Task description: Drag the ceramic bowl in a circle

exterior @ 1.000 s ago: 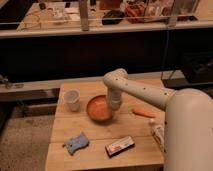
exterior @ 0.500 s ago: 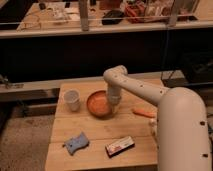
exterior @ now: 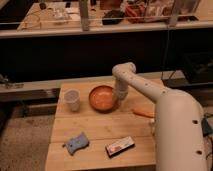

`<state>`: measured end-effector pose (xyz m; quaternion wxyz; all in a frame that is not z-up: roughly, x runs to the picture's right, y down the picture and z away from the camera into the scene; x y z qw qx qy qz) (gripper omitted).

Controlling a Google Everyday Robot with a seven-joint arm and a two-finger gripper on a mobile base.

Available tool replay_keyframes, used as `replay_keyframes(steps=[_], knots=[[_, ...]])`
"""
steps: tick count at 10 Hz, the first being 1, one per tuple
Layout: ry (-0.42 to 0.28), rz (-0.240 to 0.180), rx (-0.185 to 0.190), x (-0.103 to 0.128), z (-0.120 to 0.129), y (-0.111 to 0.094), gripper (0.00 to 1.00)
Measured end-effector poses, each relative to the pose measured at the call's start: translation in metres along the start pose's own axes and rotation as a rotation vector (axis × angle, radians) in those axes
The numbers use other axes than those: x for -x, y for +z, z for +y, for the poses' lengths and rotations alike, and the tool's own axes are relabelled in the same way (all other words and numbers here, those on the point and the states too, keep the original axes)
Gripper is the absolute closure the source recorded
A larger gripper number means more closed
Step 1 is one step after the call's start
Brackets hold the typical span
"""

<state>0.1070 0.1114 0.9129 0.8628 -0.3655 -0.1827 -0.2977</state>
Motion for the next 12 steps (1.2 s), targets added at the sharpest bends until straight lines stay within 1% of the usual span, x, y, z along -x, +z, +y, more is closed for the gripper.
replay_keyframes(steps=[2,4,5,7,8,10,12], knots=[[0.086,0.017,-0.008,-0.027,0.036,-0.006,0.20],[0.177,0.037,-0.027,-0.048,0.075,-0.018,0.20],[0.192,0.041,-0.029,-0.053,0.085,-0.020,0.20],[0.200,0.041,-0.047,-0.053,0.089,-0.021,0.20],[0.194,0.043,-0.058,-0.049,0.087,-0.022,0.20],[0.168,0.042,-0.076,-0.036,0.071,-0.024,0.20],[0.146,0.040,-0.087,-0.034,0.061,-0.024,0.20]])
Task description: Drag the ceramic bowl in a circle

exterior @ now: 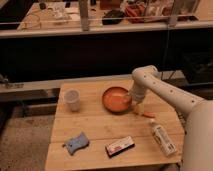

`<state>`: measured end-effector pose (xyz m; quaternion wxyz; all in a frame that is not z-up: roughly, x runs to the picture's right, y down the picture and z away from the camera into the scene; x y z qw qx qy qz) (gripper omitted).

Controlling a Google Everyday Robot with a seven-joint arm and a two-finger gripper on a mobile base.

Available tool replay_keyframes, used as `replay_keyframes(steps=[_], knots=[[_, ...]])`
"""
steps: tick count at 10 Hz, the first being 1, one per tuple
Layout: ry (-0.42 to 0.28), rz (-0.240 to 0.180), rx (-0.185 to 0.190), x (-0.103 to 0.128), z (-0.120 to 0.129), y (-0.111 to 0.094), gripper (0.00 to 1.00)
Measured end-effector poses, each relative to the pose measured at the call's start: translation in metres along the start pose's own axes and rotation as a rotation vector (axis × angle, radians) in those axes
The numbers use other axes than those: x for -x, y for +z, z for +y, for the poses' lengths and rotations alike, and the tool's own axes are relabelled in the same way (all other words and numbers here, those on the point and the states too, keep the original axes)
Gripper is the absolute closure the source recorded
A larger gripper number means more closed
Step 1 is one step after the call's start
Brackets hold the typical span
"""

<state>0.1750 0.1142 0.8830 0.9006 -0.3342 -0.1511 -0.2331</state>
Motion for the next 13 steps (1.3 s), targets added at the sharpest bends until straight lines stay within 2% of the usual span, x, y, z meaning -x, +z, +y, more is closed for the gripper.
replay_keyframes(steps=[1,2,4,5,8,13], knots=[[-0.013,-0.006,0.001,0.003,-0.006,0.003,0.21],[-0.026,-0.013,0.006,0.007,-0.013,0.007,0.27],[-0.026,-0.030,0.018,0.007,-0.016,0.017,0.28],[-0.023,-0.043,0.024,0.007,-0.016,0.025,0.31],[-0.019,-0.055,0.029,0.010,-0.017,0.026,0.45],[-0.002,-0.066,0.040,0.013,-0.009,0.027,0.91]])
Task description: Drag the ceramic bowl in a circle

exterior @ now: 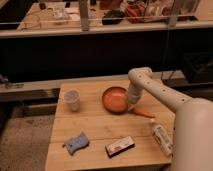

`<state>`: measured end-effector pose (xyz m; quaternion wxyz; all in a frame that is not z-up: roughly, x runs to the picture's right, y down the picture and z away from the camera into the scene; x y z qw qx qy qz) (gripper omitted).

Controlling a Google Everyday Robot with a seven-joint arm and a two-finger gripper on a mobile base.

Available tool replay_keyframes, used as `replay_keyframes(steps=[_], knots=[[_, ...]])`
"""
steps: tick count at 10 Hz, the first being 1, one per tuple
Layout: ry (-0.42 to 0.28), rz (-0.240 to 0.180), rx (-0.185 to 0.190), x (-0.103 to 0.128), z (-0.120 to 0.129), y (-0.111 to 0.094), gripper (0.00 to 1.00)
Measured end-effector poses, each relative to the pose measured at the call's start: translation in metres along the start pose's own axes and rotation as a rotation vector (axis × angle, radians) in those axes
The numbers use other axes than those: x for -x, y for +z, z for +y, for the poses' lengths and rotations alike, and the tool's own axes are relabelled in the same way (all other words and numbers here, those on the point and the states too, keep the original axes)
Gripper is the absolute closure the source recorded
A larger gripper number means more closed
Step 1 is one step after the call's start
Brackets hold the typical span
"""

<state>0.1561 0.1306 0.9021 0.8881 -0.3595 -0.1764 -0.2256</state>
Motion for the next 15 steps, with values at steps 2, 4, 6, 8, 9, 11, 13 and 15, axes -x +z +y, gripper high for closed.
replay_keyframes(steps=[2,4,6,8,9,11,13,15], knots=[[0.009,0.000,0.007,0.001,0.008,0.000,1.00],[0.019,0.005,0.007,0.005,0.024,-0.003,1.00],[0.007,0.005,0.012,0.021,0.045,-0.009,1.00],[-0.058,-0.005,0.045,0.052,0.057,-0.006,1.00],[-0.104,-0.012,0.062,0.068,0.053,-0.001,1.00],[-0.205,-0.029,0.088,0.102,0.040,0.010,1.00],[-0.329,-0.044,0.095,0.138,0.018,0.018,1.00],[-0.421,-0.045,0.091,0.159,-0.006,0.019,1.00]])
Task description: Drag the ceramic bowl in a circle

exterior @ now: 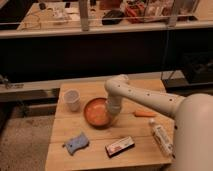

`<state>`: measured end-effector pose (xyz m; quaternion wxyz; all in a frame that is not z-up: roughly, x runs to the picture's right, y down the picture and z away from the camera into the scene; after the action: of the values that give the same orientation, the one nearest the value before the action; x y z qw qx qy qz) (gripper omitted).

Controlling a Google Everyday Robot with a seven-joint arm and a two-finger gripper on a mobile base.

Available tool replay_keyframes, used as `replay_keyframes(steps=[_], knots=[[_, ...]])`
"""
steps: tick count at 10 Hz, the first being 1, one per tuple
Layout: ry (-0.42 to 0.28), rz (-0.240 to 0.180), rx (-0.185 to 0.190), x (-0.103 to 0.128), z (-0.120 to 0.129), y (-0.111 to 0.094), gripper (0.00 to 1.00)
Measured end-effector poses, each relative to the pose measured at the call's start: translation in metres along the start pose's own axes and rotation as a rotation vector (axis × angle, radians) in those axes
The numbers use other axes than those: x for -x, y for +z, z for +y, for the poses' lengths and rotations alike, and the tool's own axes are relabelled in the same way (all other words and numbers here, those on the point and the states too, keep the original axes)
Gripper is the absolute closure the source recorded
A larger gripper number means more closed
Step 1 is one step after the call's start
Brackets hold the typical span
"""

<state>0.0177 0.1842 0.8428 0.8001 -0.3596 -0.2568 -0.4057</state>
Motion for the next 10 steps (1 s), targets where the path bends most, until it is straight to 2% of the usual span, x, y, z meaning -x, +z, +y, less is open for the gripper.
replay_keyframes(steps=[2,4,6,8,10], knots=[[0.002,0.013,-0.011,-0.014,-0.018,-0.003,1.00],[0.028,0.045,-0.021,-0.052,-0.035,-0.012,1.00],[0.083,0.048,-0.026,-0.086,-0.039,-0.012,1.00],[0.155,0.061,-0.043,-0.121,-0.016,-0.017,1.00],[0.236,0.066,-0.052,-0.143,0.029,-0.024,1.00]])
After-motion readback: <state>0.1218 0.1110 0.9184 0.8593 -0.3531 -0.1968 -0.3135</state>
